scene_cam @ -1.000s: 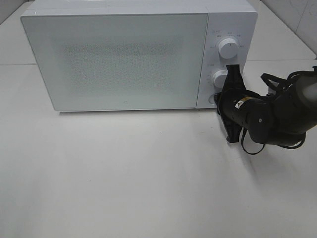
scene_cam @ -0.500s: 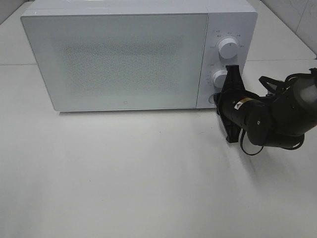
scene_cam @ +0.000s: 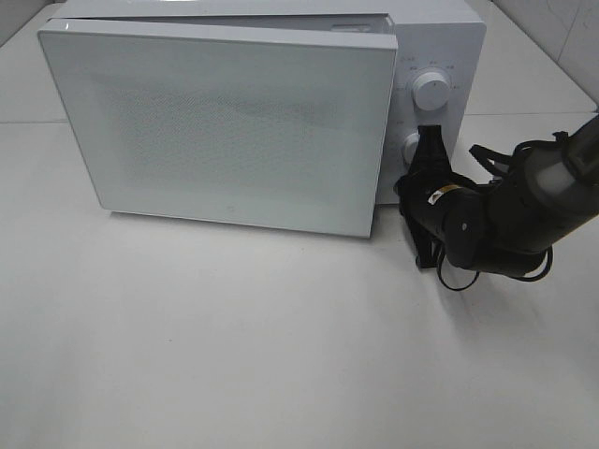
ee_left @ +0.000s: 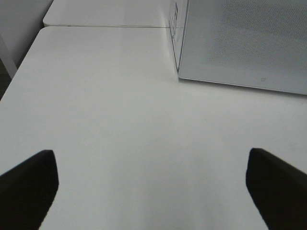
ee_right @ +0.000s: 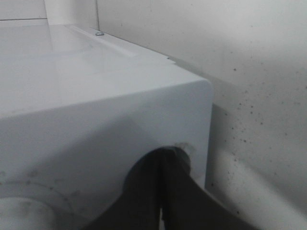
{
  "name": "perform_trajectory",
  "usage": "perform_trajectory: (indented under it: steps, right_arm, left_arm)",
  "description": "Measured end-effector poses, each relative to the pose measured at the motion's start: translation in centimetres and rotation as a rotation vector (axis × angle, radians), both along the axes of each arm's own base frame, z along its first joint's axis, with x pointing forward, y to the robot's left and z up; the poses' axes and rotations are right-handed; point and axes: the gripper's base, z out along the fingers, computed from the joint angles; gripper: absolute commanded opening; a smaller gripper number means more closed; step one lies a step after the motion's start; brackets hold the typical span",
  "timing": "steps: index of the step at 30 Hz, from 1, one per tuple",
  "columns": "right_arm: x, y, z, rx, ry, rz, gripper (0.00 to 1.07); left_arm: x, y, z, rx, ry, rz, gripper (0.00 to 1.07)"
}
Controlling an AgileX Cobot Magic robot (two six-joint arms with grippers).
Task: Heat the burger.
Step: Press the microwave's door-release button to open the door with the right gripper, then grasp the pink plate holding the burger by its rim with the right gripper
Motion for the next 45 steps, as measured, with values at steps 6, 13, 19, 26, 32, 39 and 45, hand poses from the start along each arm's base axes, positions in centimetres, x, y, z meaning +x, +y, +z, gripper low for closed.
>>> perform_trajectory:
  steps: [6,13,19,26,32,39,45]
  right_arm:
    - [0.1,0.2,-0.4,0.006,0.01,-0.016,0.0]
    - [0.1,0.2,-0.4,0.006,0.01,-0.015,0.0]
    - [0.1,0.3,-0.4,0.003,0.009,-0.008,0.0]
    - [-0.2,0.2,0.1,-0.022,-0.001,0.029,0.0]
    - [-0.8,-0.1,0.7,-0.032,-0.022,0.041,0.0]
    - [-2.3,0.0,2.0,-0.036,-0.048,0.075,0.0]
    - [-4.1,0.2,3.8,-0.036,-0.049,0.146,0.0]
  left_arm:
    - [0.0,0.0,0.0,0.0,0.0,0.0,1.03]
    - [0.0,0.0,0.0,0.0,0.0,0.0,1.03]
    - [0.0,0.0,0.0,0.0,0.0,0.0,1.03]
    - [0.0,0.0,0.0,0.0,0.0,0.0,1.03]
    - [0.0,0.0,0.0,0.0,0.0,0.0,1.03]
    - [0.0,0.0,0.0,0.0,0.0,0.0,1.03]
    - [0.0,0.0,0.0,0.0,0.0,0.0,1.03]
